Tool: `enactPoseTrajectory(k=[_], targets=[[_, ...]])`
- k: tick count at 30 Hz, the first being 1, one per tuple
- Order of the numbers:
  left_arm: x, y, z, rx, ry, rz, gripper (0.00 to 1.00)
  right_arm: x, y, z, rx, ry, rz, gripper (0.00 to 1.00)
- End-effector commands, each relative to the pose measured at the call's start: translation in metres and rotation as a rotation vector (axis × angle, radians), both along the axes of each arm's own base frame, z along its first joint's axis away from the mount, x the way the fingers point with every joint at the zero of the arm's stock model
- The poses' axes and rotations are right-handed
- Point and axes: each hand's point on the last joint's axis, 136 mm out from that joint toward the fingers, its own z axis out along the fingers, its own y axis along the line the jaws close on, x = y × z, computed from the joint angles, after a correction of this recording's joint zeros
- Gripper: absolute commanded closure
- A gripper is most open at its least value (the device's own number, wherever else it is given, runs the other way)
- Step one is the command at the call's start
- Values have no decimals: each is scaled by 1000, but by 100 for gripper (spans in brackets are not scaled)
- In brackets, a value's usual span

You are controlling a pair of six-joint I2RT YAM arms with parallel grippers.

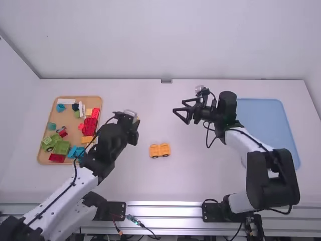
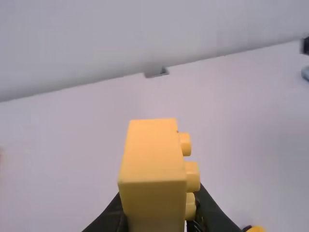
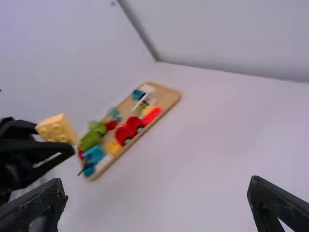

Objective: Assemble lego blocks to make yellow taxi

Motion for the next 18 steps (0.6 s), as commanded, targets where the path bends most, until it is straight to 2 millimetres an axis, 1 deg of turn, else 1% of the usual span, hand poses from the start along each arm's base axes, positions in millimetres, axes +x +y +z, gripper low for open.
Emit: enactPoseTrajectory(k=[1,5,6,7,9,11,13,18], targets=[[5,-9,-8,86,-24,-22,98,-12,17,-2,59,107,101,0],[16,-19,-12,116,-58,-8,98,-11,29,-9,65,146,93,0],[17,-26,-15,132,-67,-31,98,-10,33,-9,64,144,90,1],[19,-34,-19,133,-65,-47,98,-11,37,-9,62,138,90,1],[20,-39,-23,136,-53,-56,99,-13,43,-8,54,110,97,2],[26,-41,-26,104,-13,-27,98,-18,52,-8,36,42,122,2],[29,-41,-26,87,14,-8,98,-22,58,-8,18,-25,148,3],[31,-52,-17,47,44,-31,98,-15,62,-22,-63,-89,90,7]])
